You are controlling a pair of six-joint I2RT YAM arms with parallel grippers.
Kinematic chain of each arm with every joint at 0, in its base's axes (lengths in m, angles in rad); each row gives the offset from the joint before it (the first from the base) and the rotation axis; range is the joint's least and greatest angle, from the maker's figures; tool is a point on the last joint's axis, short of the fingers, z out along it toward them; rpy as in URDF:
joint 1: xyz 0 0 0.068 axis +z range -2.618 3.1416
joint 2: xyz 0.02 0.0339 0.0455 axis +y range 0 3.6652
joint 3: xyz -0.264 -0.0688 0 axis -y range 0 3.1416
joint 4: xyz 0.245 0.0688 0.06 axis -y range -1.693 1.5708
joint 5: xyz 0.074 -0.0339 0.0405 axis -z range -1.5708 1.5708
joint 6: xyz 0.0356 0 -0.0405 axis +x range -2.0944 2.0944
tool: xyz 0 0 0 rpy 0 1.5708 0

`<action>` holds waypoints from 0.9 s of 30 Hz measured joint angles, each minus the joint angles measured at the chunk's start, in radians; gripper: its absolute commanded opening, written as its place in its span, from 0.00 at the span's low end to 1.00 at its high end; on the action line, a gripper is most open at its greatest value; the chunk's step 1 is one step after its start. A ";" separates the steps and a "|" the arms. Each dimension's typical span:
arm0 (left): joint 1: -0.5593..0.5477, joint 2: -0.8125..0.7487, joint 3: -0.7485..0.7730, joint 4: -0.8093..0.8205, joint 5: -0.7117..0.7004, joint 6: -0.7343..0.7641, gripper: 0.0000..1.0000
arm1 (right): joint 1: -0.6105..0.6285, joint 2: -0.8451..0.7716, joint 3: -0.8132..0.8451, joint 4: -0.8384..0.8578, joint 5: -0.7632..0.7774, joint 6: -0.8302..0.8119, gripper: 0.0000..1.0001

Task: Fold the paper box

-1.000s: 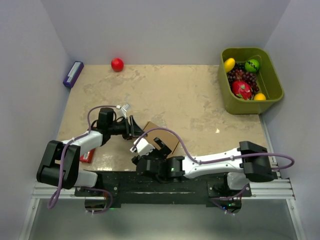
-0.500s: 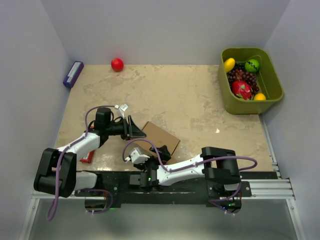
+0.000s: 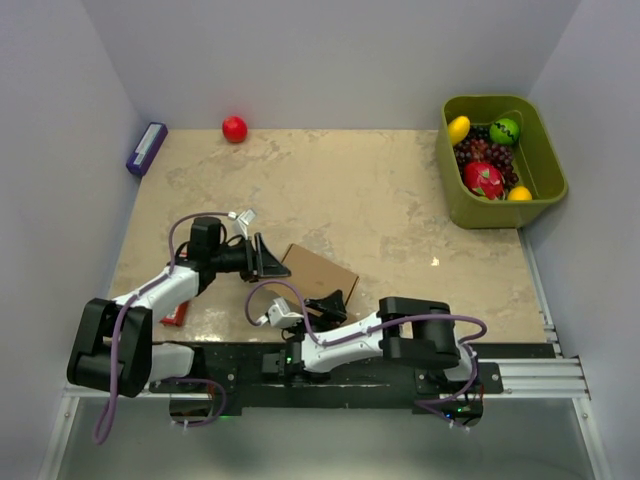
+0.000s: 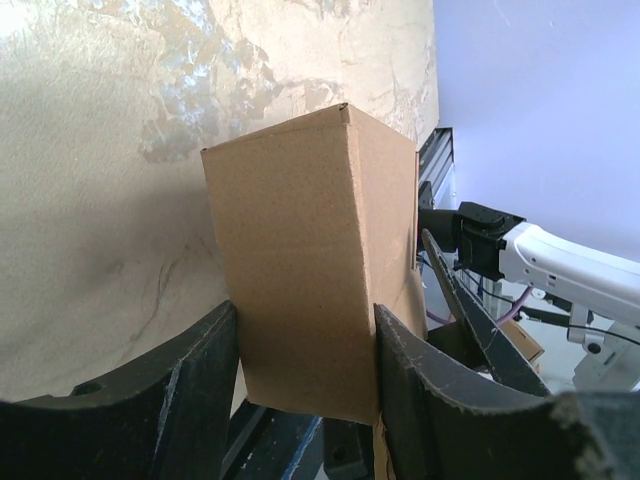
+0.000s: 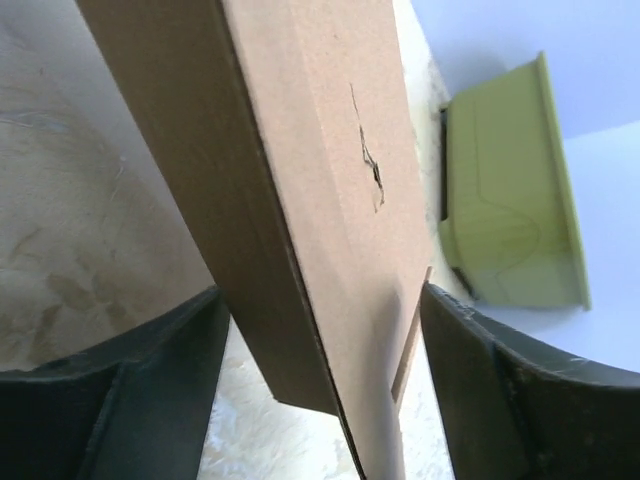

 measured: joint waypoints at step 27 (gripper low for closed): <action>0.082 -0.085 0.157 -0.184 -0.190 0.221 1.00 | -0.060 -0.375 -0.189 0.407 -0.451 -0.479 0.44</action>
